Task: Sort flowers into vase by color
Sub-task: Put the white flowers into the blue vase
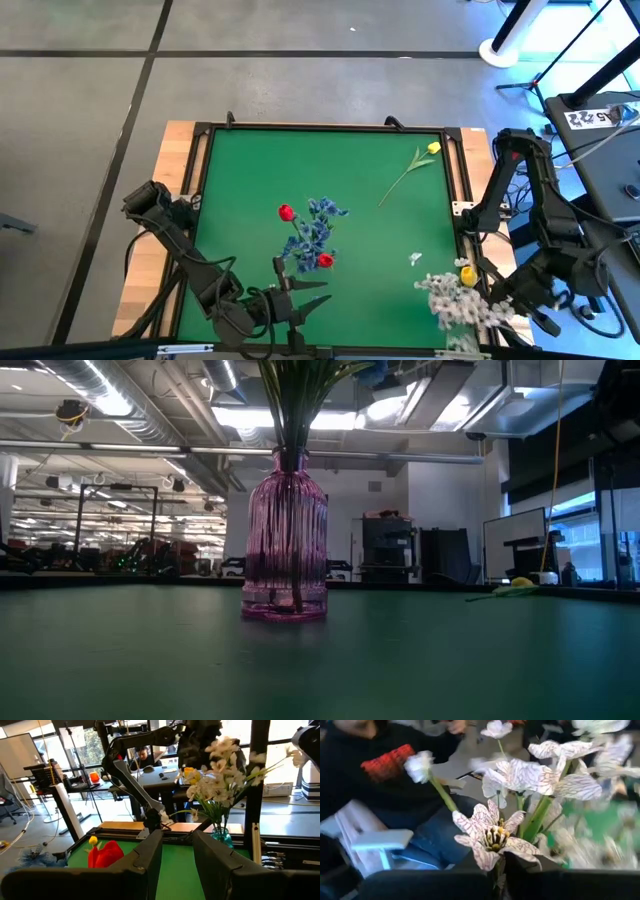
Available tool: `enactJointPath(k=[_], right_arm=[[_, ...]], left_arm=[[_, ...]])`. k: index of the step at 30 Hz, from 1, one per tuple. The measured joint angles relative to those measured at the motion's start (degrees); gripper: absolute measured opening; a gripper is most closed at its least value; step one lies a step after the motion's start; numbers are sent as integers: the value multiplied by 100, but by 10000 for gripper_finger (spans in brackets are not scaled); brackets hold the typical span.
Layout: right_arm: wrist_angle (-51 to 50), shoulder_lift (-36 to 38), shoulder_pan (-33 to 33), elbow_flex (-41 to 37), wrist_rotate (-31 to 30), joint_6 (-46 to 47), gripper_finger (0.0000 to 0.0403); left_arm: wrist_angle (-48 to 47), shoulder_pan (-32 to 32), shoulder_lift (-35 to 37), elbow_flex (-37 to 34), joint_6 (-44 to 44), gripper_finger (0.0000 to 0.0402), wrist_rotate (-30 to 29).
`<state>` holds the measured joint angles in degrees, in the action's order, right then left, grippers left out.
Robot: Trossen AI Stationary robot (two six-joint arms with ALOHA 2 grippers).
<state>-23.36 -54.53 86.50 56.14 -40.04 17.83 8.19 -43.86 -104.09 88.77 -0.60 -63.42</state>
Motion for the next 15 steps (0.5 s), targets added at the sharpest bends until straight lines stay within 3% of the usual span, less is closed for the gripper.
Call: enactJointPath(k=[5,9,15], right_arm=[[-200,-2,0,0,56,1365,20],[-170,0,0,0,58,1301,52],[142,-24,0,2,155,735,136]], left_arm=[[-2,0,0,0,-237,108,4],[-1,-2,0,0,-355,108,9],[-2,-2,0,0,-358,108,11]])
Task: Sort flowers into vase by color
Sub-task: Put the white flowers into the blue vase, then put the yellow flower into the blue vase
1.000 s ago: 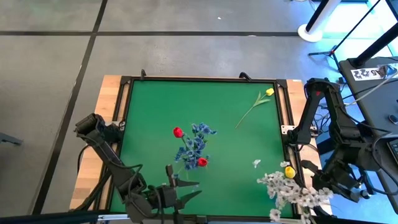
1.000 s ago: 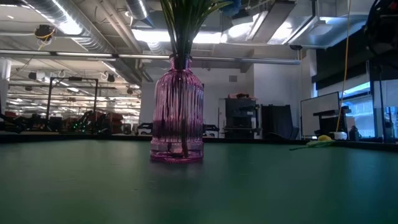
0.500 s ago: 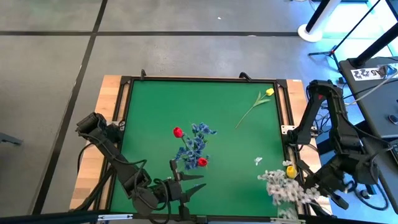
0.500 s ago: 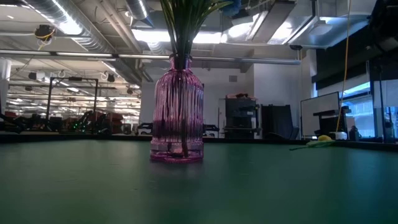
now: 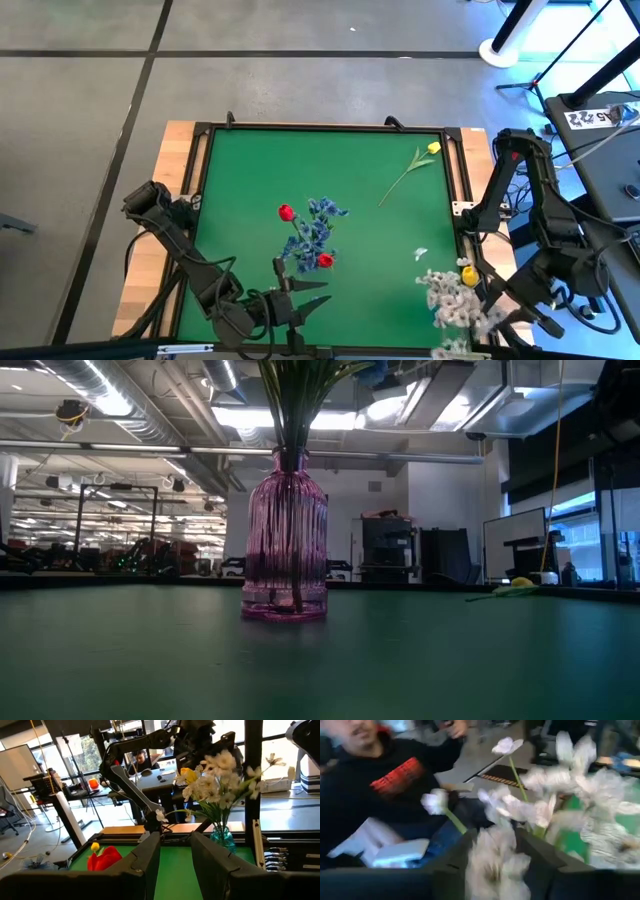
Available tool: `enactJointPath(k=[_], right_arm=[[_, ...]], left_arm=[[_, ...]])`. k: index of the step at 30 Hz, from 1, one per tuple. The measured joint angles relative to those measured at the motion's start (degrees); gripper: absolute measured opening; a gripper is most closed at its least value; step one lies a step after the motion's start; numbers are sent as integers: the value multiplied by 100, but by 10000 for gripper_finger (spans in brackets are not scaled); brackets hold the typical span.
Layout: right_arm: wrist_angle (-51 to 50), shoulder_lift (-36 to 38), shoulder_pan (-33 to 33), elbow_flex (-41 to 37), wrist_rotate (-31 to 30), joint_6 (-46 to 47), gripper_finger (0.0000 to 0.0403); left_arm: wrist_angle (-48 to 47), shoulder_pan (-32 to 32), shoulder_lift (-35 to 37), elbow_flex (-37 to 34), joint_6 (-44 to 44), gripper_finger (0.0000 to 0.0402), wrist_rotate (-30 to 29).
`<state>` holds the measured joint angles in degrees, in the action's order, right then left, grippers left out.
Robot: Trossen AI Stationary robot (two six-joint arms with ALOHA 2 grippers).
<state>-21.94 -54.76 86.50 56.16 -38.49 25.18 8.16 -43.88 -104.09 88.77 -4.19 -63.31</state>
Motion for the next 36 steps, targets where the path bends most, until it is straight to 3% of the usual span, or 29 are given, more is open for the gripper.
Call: enactJointPath(k=[5,8,11,15,17,19,21,25,30,31,36], right_arm=[[19,354,11,21,802,2,185],[-12,596,15,158,631,-116,197],[-46,717,11,332,-216,-693,199],[26,725,-85,511,-2352,-1658,199],[165,686,-468,511,-3524,-1896,199],[169,637,-1142,511,-3961,-1922,199],[155,575,-2042,511,-3509,-1796,199],[37,474,-3985,511,-1849,-1180,199],[-753,321,-6380,509,-1664,-72,190],[-960,298,-6820,511,-1398,156,186],[-1880,-141,-8471,453,966,949,175]], left_arm=[[1,0,0,0,3,108,-2],[0,0,0,0,2,108,-2],[0,0,0,0,4,108,-2],[0,0,0,0,61,108,-2],[2,0,0,0,61,108,-2],[0,0,0,0,61,108,-2],[0,0,0,0,61,108,-2],[0,0,0,0,62,108,-2],[12,-78,31,0,0,108,-392],[-4,-112,75,0,-38,108,-497],[21,-369,415,7,-90,108,-550]])
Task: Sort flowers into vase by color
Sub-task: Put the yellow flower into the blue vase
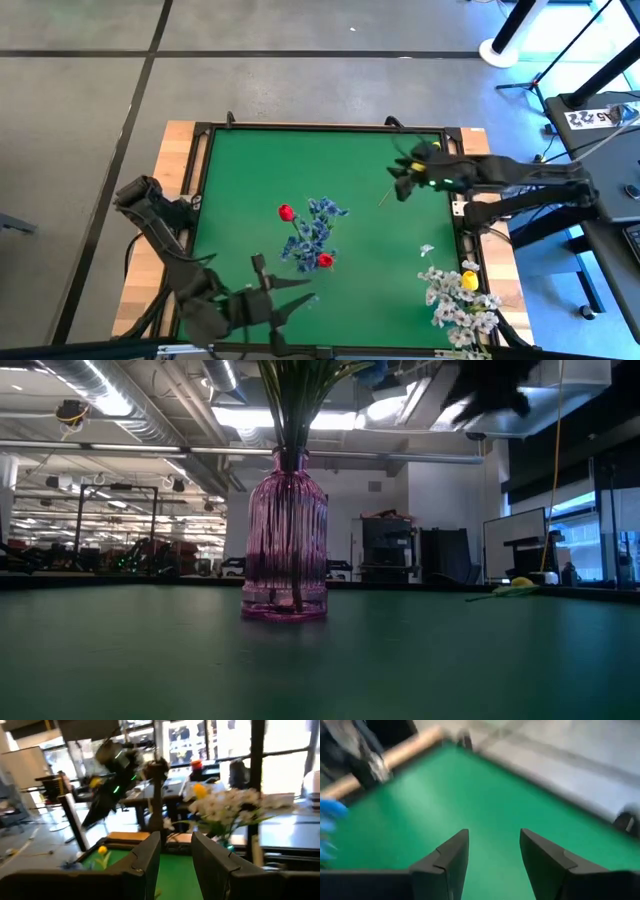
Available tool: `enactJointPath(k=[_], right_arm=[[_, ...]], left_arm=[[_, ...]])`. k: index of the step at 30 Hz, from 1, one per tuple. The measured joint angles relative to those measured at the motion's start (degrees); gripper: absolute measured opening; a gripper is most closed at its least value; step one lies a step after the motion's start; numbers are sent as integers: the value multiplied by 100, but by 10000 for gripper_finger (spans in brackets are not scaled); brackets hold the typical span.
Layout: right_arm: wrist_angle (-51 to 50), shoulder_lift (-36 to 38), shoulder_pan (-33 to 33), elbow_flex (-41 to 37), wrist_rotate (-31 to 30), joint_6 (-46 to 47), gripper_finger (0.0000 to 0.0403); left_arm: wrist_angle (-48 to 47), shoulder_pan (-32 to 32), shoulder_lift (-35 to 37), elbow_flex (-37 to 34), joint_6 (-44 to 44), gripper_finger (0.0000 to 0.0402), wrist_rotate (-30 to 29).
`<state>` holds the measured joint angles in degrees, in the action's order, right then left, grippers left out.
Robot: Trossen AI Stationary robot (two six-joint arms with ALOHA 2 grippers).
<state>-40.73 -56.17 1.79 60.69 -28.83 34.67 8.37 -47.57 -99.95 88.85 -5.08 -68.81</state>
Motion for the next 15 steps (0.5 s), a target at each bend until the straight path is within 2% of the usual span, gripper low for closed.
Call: enactJointPath(k=[2,7,12,15], right_arm=[[-22,-211,-366,-170,251,299,175],[65,-911,-867,-1004,-172,1787,175],[624,-1561,-838,-1911,-479,3080,175],[1610,-1967,-658,-2426,-657,3634,175]], left_arm=[[-18,-128,77,1,-22,108,31],[-8,-369,176,1,107,108,-50],[-107,-726,176,1,485,108,-676],[-282,-997,172,-1,589,108,-694]])
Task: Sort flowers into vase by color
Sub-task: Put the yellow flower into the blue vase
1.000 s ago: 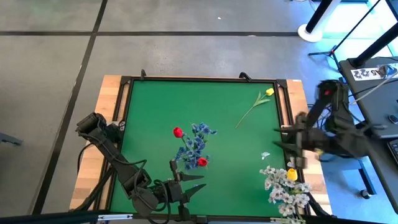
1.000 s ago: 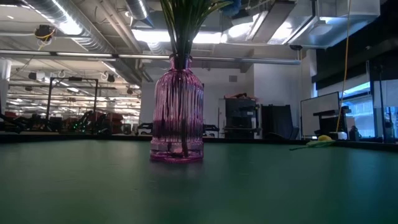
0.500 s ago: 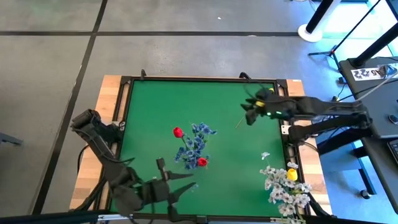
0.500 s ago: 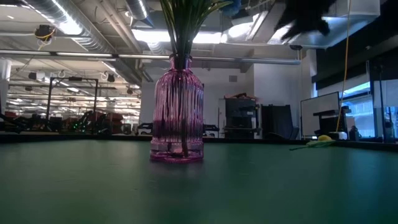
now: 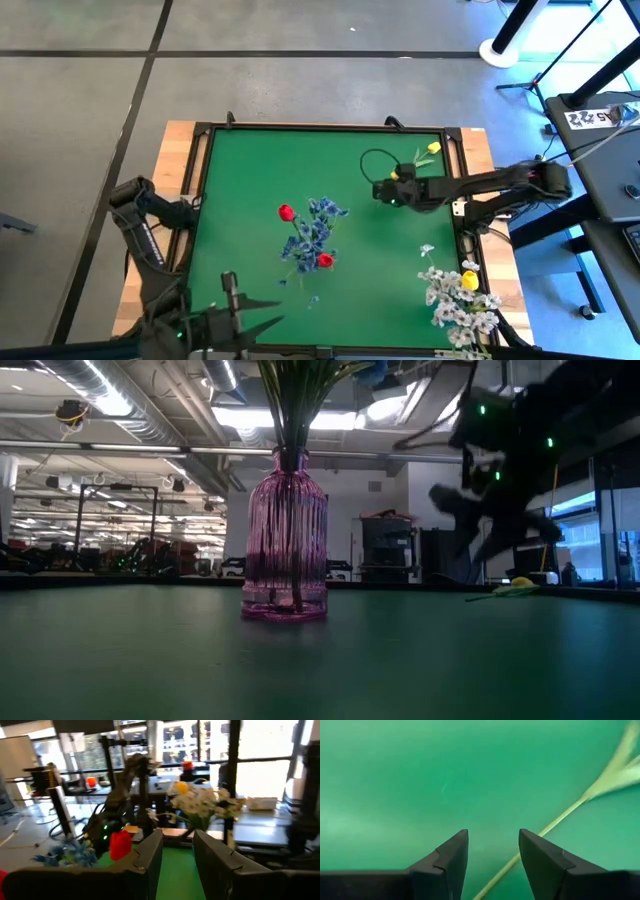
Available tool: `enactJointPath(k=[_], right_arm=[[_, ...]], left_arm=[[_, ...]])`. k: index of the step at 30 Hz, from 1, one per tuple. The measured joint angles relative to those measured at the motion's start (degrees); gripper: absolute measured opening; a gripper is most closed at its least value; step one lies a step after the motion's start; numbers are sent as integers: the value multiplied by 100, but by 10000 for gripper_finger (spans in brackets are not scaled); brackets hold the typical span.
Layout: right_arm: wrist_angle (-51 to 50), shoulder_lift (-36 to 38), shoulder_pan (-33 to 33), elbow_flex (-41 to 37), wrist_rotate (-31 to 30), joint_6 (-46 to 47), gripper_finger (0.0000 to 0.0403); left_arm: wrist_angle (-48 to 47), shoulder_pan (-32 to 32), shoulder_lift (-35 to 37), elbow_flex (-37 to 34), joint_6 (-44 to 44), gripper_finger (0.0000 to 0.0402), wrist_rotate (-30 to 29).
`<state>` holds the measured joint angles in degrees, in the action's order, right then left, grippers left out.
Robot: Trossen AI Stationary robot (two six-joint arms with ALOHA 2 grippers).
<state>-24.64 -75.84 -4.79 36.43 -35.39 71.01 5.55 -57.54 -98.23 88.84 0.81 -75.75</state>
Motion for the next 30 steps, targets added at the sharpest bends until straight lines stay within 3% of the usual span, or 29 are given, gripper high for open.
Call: enactJointPath(k=[6,11,15,22,25,30], right_arm=[[1032,-1244,40,-149,491,308,175],[871,-1964,276,113,-63,755,175],[243,-2089,571,383,-289,966,175],[-920,-1949,1514,703,195,1149,175],[-1278,-1911,2085,707,51,1810,175],[-2182,-1912,2573,690,-840,3698,175]], left_arm=[[-237,-312,-1,-2,14,108,73],[-376,-330,-1,-4,60,108,172],[-412,-324,-1,-4,59,108,215],[-498,-327,-1,-4,142,108,219],[-520,-324,-1,-4,219,108,216],[-517,-325,-1,-4,267,108,239]])
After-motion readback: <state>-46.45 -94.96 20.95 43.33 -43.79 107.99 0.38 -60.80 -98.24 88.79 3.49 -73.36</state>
